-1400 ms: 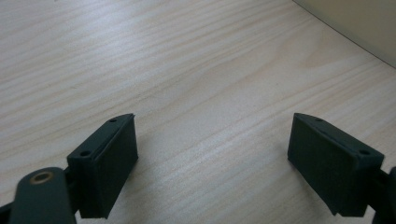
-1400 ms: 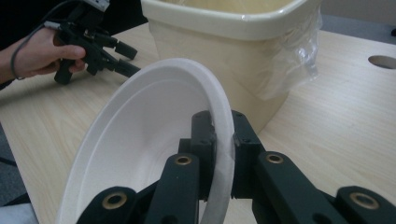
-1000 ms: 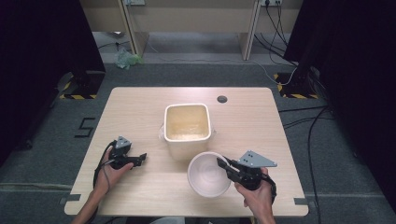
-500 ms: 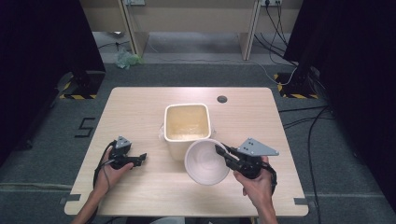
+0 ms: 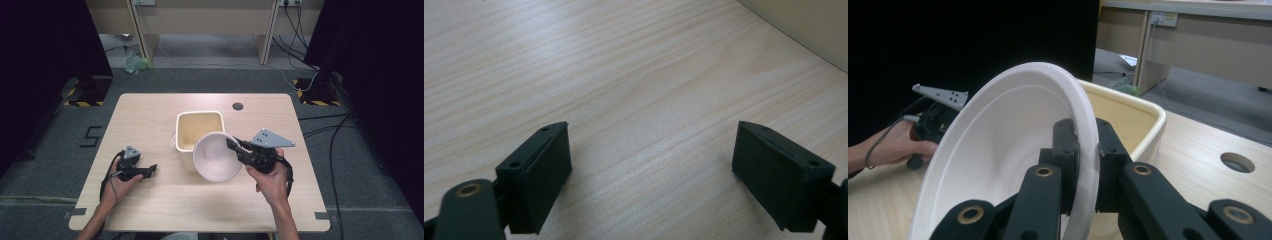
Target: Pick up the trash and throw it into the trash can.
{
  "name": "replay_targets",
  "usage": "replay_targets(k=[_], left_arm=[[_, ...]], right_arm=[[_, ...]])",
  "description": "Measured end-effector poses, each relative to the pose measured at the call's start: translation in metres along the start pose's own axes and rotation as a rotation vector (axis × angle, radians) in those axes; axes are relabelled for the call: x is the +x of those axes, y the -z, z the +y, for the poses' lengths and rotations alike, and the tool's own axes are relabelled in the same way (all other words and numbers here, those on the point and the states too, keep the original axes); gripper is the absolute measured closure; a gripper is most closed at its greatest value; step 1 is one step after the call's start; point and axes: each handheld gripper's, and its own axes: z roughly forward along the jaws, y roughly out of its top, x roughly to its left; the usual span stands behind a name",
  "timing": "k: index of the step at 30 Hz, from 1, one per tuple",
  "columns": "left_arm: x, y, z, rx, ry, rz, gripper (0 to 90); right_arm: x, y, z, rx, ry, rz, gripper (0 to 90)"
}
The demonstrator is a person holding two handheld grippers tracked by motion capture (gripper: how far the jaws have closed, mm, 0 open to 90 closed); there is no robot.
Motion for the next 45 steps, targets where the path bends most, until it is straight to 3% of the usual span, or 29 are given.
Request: replay_targets(k=[23, 37, 45], left_arm=[[0.0, 0.0, 0.0, 0.0, 0.0, 0.0, 14.8], [0.0, 0.0, 0.0, -0.002, 0.0, -0.001, 14.7], [0.0, 0.0, 0.0, 0.0, -0.001, -0.003, 14.7]], right_arm=[[-0.024, -0.035, 0.039, 0.0, -0.032, -0.007, 83.2], [-0.034, -0.069, 0.045, 0.019, -0.051, -0.052, 83.1], [-0.035, -0.092, 0.044, 0.058, -0.042, -0.081, 83.0]])
